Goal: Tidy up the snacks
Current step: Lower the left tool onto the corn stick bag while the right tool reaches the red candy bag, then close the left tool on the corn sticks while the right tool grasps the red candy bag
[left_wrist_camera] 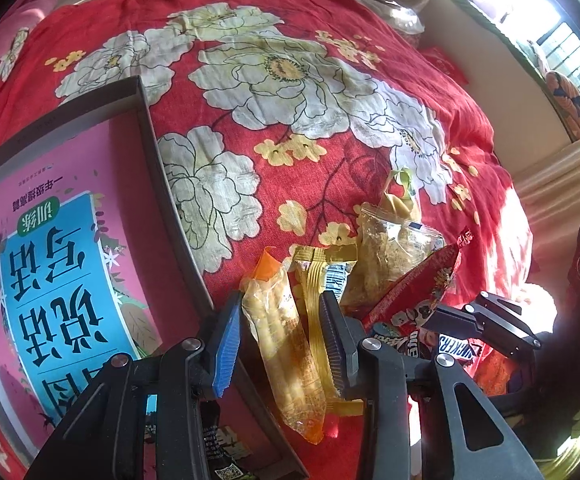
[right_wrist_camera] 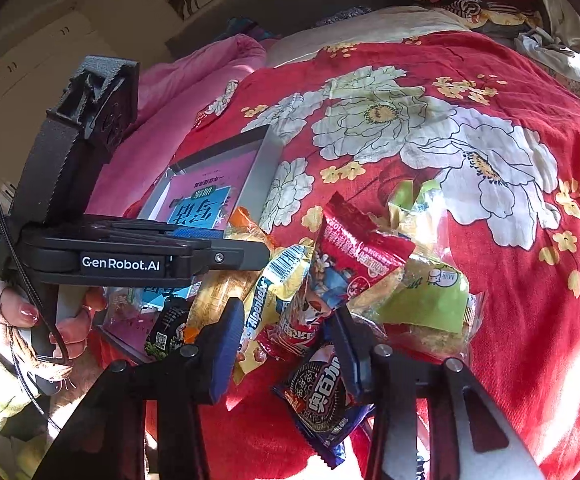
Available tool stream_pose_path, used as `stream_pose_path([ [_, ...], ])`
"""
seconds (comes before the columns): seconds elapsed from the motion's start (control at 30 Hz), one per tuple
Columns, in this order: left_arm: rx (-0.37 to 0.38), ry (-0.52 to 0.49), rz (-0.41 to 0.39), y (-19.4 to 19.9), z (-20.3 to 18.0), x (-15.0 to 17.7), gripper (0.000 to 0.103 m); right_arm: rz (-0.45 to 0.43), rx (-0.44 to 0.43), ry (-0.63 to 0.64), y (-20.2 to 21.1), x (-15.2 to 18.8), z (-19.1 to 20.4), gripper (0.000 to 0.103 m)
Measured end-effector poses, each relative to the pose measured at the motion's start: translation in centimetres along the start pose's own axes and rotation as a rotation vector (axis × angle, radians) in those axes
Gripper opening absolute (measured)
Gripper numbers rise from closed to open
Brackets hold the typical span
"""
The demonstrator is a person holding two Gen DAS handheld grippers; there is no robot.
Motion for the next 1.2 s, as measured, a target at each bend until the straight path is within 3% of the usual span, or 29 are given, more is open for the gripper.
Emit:
stream_pose_path([
  [0.27, -0.001, 0.037, 0.036, 0.0, -0.4, 1.1, 0.039, 0.019, -0.011, -0.005, -1.0, 0.0, -0.4, 0.035],
  [0.47, -0.010, 0.037, 0.038, 0.1, -0.6, 1.7, 0.039, 0.046, -0.004, -0.006, -1.9, 0.3, -0.9, 0.022],
  [0.53, -0.007, 0.052, 0.041, 0.0, -0.5, 1.8, 0.029, 0.035, -0.014, -0.017, -1.7, 0.2, -1.1, 0.020],
  [0.57, -0.002, 0.061, 0.038, 0.0, -0.5, 1.8, 0.029, 0.029, -0.016, -0.018, -1.4, 0.1, -1.1, 0.019],
  [0.73, 0.037, 0.127, 0.020, 0.4, 0.1, 1.9, 0.027, -0.006, -0.024, -0.032, 0.3, -0.1, -1.1, 0.018],
  [1.03, 0.075, 0.148, -0.023, 2.3, 0.7, 2.1, 0.024, -0.046, -0.049, -0.060, 2.0, -0.4, -1.2, 0.018],
  [1.2, 0.084, 0.165, -0.019, 2.3, 0.9, 2.4, 0.024, -0.001, -0.027, -0.061, 0.8, -0.1, -1.5, 0.019],
])
Point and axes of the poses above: each gripper's, at about its wrist camera, not at the fingertips, and y roughly against the way its jaws point, z to its left, x to its underside, the point moved 7 cm from there along -y, roughly the way its jaws point, and after that the axes turned 11 degrees about -x, right-handed, at the moved point
